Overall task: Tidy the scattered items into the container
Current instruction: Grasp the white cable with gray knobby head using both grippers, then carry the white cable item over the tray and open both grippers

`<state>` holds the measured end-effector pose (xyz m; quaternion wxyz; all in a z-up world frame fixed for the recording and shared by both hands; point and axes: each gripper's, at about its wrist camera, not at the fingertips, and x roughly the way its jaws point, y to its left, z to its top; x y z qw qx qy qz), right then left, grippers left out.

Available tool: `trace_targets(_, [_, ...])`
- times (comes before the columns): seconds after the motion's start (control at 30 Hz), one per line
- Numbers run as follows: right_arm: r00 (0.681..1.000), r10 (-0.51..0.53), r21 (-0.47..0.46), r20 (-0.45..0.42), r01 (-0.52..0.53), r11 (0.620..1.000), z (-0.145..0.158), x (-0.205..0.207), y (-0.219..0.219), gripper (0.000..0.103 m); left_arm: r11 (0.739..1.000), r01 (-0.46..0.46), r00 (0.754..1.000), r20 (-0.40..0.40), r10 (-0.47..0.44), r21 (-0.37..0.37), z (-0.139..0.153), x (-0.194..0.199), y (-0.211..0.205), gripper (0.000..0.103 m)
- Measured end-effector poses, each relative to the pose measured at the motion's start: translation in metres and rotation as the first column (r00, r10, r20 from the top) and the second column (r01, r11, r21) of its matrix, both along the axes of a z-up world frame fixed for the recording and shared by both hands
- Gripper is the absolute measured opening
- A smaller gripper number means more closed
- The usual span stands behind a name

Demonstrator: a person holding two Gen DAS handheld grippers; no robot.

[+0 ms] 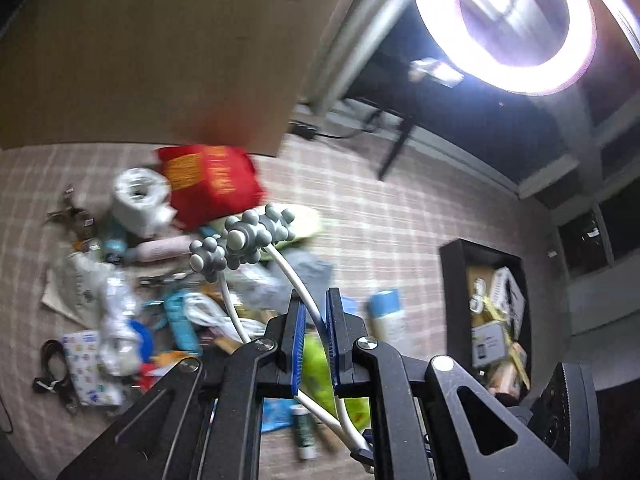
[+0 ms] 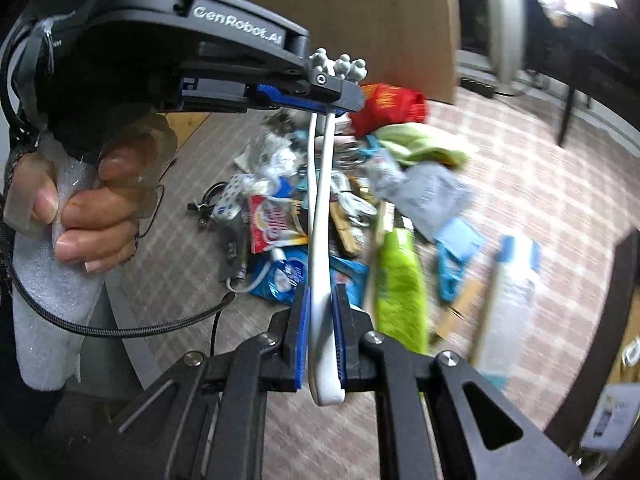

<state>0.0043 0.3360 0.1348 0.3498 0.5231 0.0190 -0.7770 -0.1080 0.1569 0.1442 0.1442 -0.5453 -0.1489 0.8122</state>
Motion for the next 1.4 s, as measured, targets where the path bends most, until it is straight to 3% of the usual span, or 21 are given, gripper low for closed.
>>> trace_targets(0.27, [0.977,-0.213,-0.01,-0.017,0.212,0.977,0.019,0.009,0.103,0.011,0.978,0.206,0.978,-0.017,-0.206,0.036,0.012,-0.002,0.125,0.009])
trace_targets(0.57, [0.878,-0.479,-0.01,-0.013,0.478,0.878,0.02,0.044,0.221,0.011,0.887,0.458,0.889,-0.016,-0.458,0.049,0.014,0.012,0.281,0.009])
trace_targets(0.73, [0.835,-0.551,0.001,-0.005,0.551,0.835,0.007,0.054,0.25,0.011,0.857,0.515,0.857,0.0,-0.515,0.03,0.008,0.02,0.322,0.009])
trace_targets(0.8, [0.824,-0.566,0.006,-0.009,0.566,0.824,0.004,0.056,0.254,0.011,0.844,0.536,0.844,0.01,-0.536,-0.012,0.005,0.023,0.332,0.013])
trace_targets(0.83, [0.817,-0.576,0.009,-0.016,0.576,0.817,0.004,0.057,0.257,0.011,0.841,0.539,0.842,0.022,-0.539,-0.034,0.003,0.023,0.335,0.028])
trace_targets(0.9, [0.796,-0.605,0.029,-0.013,0.606,0.795,0.001,0.056,0.264,0.016,0.847,0.529,0.848,0.025,-0.529,-0.057,0.002,0.022,0.333,0.046])
trace_targets(0.97, [0.779,-0.626,0.022,-0.003,0.626,0.779,0.0,0.056,0.27,0.024,0.855,0.512,0.858,0.003,-0.513,-0.077,0.004,0.022,0.324,0.046])
trace_targets(1.07, [0.775,-0.632,0.018,-0.017,0.632,0.775,0.002,0.056,0.27,0.024,0.874,0.476,0.878,-0.004,-0.479,-0.096,0.006,0.019,0.305,0.044])
trace_targets(1.4, [0.839,-0.544,-0.007,-0.016,0.544,0.839,0.004,0.04,0.237,0.024,0.938,0.295,0.946,-0.08,-0.313,-0.183,0.019,0.019,0.176,0.044])
